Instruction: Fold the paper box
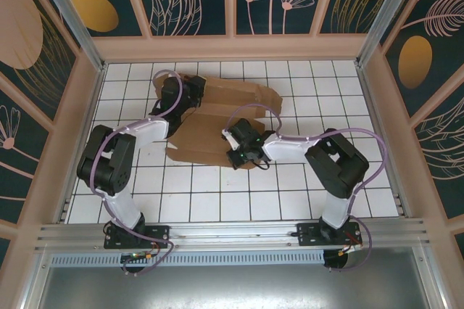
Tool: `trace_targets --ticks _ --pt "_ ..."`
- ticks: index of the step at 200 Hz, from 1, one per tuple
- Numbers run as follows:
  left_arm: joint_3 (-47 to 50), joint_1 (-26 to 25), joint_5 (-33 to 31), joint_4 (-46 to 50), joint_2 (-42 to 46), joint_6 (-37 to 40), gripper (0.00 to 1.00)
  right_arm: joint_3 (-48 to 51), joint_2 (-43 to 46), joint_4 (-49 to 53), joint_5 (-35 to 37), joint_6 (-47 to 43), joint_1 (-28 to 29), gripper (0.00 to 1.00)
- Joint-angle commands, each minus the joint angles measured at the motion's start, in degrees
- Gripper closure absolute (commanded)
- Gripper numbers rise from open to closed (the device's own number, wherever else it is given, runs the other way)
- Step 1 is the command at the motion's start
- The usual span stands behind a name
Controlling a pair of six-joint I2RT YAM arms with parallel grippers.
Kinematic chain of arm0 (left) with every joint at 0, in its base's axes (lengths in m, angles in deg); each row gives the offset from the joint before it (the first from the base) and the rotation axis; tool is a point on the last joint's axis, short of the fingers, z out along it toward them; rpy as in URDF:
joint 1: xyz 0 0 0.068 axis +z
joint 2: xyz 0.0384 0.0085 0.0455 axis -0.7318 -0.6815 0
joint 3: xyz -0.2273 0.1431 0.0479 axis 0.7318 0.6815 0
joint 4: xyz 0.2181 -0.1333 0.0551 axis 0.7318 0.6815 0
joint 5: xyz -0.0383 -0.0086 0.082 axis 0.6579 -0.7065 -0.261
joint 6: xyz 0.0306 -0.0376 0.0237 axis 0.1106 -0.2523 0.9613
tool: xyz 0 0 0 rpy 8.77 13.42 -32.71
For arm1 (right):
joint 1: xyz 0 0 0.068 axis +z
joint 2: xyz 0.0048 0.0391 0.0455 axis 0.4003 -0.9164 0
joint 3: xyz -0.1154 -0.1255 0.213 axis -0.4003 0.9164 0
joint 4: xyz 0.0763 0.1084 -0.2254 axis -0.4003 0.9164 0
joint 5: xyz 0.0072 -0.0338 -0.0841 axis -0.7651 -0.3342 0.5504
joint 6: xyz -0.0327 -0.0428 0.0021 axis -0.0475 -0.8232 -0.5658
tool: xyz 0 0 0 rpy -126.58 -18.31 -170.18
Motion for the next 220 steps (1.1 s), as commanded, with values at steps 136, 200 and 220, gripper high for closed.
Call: trace_targets --ticks 136,200,220 --pt "7.3 -3.5 -14.8 1.5 5.3 -0.9 1.0 2.2 15.3 5.5 -2.9 8.3 -8.5 0.67" --pt "1.0 -4.1 -18.4 12.3 3.9 -3.0 1.0 -7.0 1.3 4.4 -2.4 11.1 -1.6 0.89" --pt "2.1 -4.5 -18.3 12.5 4.4 -3.5 1.0 -8.3 -2.9 5.6 -1.3 10.9 0.8 0.91"
